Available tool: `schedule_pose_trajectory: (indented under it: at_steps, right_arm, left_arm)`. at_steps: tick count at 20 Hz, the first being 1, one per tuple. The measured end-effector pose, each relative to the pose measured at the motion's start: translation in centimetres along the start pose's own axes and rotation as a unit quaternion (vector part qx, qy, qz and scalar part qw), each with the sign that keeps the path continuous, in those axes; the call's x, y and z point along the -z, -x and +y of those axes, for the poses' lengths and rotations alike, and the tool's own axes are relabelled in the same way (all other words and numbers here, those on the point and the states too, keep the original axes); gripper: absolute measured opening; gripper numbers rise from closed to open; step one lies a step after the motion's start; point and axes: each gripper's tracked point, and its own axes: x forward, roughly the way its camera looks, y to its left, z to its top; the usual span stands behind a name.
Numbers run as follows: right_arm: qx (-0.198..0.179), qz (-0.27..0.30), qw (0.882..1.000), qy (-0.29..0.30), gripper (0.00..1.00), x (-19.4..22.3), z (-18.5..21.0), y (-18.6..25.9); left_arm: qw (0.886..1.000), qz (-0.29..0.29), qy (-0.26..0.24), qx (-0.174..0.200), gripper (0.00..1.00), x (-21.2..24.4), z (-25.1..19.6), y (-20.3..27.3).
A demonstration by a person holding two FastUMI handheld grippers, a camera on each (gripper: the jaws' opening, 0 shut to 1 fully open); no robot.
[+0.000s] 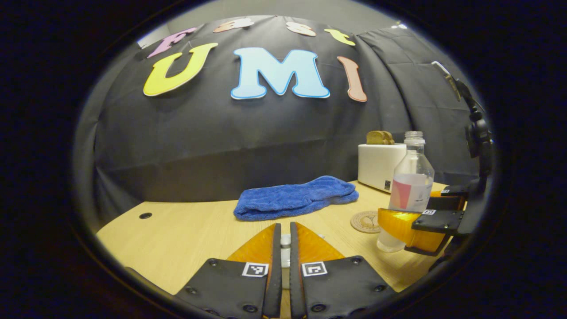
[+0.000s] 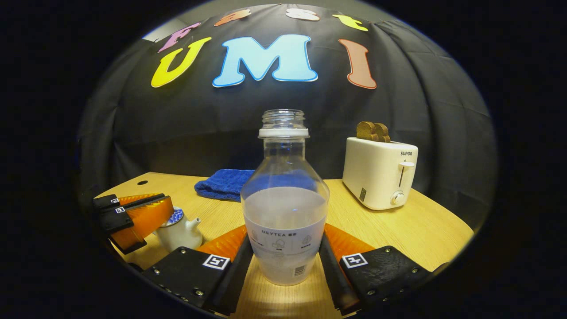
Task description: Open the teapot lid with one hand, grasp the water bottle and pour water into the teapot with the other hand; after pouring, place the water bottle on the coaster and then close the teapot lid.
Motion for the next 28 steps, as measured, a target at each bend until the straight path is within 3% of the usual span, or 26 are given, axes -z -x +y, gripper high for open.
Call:
schedule_pose_trajectory:
  at_steps: [11, 18, 21, 28]
  right_arm:
    - [0.000, 0.001, 1.000, 0.002, 0.77, 0.1, 0.0, 0.1]
    - [0.004, 0.001, 1.000, 0.011, 0.77, 0.1, 0.1, 0.2]
    - [0.014, -0.003, 0.999, 0.050, 0.77, -0.1, 0.6, 0.5]
    - [0.033, 0.004, 0.984, 0.175, 0.76, -0.1, 1.6, 1.3]
  left_arm:
    - [0.997, -0.069, 0.037, -0.016, 0.15, -3.3, 2.4, 2.1]
    - [0.997, -0.061, 0.022, -0.047, 0.15, -2.4, 6.7, 3.8]
    - [0.996, -0.064, 0.024, -0.064, 0.15, -2.0, 9.2, 4.4]
    - [0.996, -0.050, 0.034, -0.059, 0.13, -0.7, 10.6, 3.9]
